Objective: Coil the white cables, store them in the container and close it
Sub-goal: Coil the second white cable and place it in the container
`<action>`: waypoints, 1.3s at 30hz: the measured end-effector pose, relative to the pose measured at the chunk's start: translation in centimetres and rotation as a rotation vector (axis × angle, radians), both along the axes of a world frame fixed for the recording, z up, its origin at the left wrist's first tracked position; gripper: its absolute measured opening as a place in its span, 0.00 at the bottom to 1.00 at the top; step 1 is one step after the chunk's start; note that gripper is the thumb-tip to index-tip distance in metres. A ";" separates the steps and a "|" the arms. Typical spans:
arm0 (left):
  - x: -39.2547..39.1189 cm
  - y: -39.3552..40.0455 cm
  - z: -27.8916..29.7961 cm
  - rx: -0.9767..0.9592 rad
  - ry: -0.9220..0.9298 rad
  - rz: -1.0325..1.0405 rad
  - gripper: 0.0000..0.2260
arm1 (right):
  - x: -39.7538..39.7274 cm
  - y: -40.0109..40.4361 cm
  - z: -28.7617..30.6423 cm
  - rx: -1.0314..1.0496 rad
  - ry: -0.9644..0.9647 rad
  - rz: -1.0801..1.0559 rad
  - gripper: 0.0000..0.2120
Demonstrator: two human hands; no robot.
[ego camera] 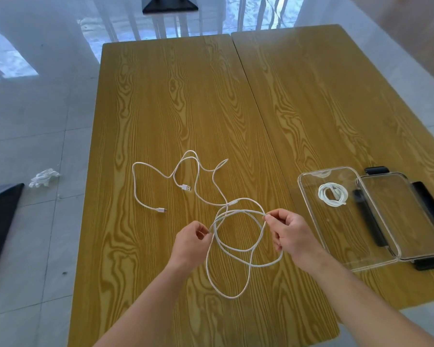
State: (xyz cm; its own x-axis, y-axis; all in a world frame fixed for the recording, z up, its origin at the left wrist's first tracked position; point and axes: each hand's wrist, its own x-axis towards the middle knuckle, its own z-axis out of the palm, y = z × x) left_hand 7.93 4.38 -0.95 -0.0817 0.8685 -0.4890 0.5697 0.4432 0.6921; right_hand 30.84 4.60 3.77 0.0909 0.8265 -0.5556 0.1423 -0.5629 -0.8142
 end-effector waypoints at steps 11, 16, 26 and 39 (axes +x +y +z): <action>0.3 0.3 3.3 0.207 -0.229 -0.120 0.08 | -2.2 0.2 4.2 0.083 0.107 0.052 0.07; -0.7 -0.8 3.7 0.144 -0.423 0.058 0.05 | -0.8 0.6 5.6 0.129 0.120 -0.094 0.07; -3.9 -2.0 4.5 0.041 -0.616 0.410 0.05 | 1.0 0.6 7.9 0.170 0.351 -0.342 0.09; -4.2 -0.4 9.3 0.330 -0.269 0.164 0.10 | -5.5 0.2 13.7 0.303 0.441 -0.092 0.08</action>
State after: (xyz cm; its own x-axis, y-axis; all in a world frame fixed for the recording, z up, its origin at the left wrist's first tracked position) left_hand 3.70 3.98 8.33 -0.1394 0.9675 -0.2110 0.2909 0.2437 0.9252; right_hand 25.32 4.76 17.50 -0.0177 0.9552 -0.2954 -0.2878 -0.2878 -0.9134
